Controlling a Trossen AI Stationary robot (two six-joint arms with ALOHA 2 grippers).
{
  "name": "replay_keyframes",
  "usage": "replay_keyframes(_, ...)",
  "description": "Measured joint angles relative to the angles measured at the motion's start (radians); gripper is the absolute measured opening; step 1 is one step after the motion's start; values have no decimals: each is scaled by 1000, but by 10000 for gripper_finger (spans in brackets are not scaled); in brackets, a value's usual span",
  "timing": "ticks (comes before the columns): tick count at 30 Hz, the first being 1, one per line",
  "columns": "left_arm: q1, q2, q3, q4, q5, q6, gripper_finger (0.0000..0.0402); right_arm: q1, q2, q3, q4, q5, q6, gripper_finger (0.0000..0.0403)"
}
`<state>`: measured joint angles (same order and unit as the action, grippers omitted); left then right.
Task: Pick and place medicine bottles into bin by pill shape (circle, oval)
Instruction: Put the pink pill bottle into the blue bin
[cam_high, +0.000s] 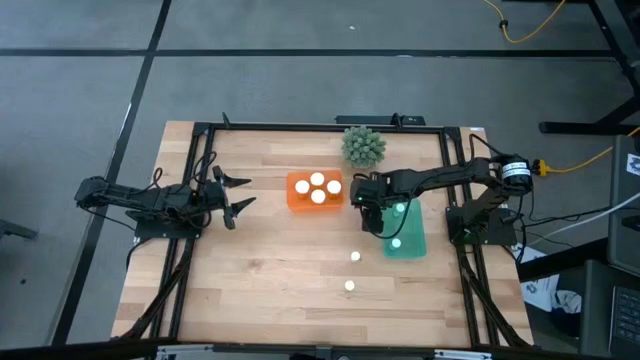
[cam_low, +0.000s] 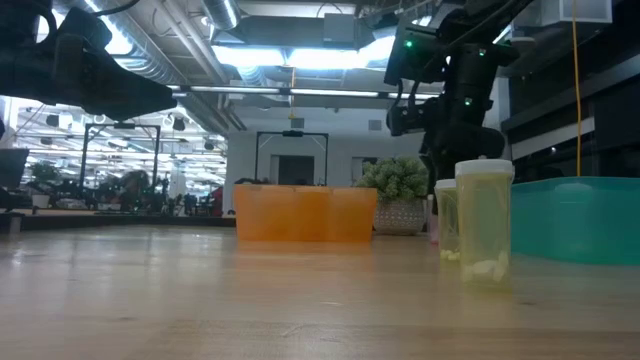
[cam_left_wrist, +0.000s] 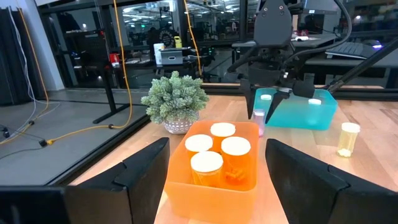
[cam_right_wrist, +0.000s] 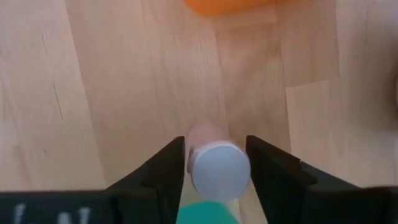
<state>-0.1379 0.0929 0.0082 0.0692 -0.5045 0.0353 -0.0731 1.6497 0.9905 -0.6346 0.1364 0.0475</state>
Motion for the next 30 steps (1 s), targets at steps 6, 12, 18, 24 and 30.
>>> replay_keyframes(6, 0, 0, 0, 0, 0, 0, 257, 5, -4, 0, -9, 0, 2, 126)
replay_keyframes(12, 0, 0, 0, 0, 0, 0, 257, 52, -85, 0, -74, 2, 35, 108)
replay_keyframes(18, 0, 0, 0, 0, 0, 0, 257, 130, -258, 0, -162, 3, 112, 108)
replay_keyframes(24, 0, 0, 0, 0, 0, 0, 257, 222, -418, 2, -326, 85, 251, 109)
replay_keyframes(30, 0, 0, 0, 0, 0, 0, 257, 279, -468, 2, -549, 158, 460, 109)
